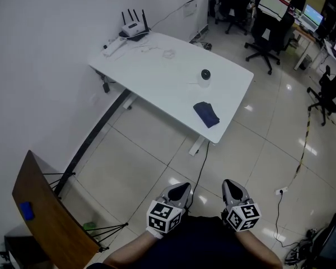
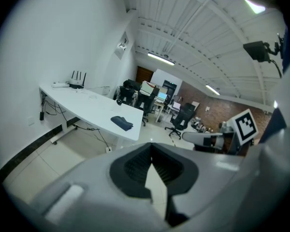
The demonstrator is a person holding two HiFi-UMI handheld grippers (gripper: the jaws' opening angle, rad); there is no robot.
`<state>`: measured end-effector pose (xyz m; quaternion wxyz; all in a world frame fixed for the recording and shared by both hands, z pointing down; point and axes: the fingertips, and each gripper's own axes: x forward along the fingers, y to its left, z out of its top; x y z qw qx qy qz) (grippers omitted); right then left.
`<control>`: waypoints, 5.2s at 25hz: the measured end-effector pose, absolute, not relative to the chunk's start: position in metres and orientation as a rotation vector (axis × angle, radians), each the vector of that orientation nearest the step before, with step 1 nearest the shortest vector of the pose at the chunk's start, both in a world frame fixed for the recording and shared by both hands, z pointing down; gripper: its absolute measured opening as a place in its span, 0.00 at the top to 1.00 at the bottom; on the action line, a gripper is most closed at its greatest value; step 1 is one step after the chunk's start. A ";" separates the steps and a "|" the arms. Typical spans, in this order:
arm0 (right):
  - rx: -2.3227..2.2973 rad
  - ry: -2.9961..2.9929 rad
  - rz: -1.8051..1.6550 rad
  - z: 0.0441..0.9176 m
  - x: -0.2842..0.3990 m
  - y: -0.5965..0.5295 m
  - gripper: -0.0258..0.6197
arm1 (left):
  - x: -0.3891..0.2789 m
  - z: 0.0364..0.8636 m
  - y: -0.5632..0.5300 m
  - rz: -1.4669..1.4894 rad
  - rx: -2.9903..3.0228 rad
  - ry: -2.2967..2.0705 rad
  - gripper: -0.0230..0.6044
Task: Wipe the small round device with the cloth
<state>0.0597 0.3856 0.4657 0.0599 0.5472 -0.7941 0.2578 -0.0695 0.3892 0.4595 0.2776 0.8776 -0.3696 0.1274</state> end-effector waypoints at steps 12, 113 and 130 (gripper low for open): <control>1.685 -2.364 0.762 0.463 0.024 0.311 0.94 | -0.098 0.463 0.315 0.336 2.370 -0.892 0.96; 0.834 -2.058 1.287 0.656 0.054 0.027 0.64 | 0.022 0.630 0.044 0.434 1.762 -0.740 0.67; 0.884 -2.242 1.638 0.612 0.047 0.008 0.87 | -0.007 0.609 0.025 0.345 1.852 -0.769 0.63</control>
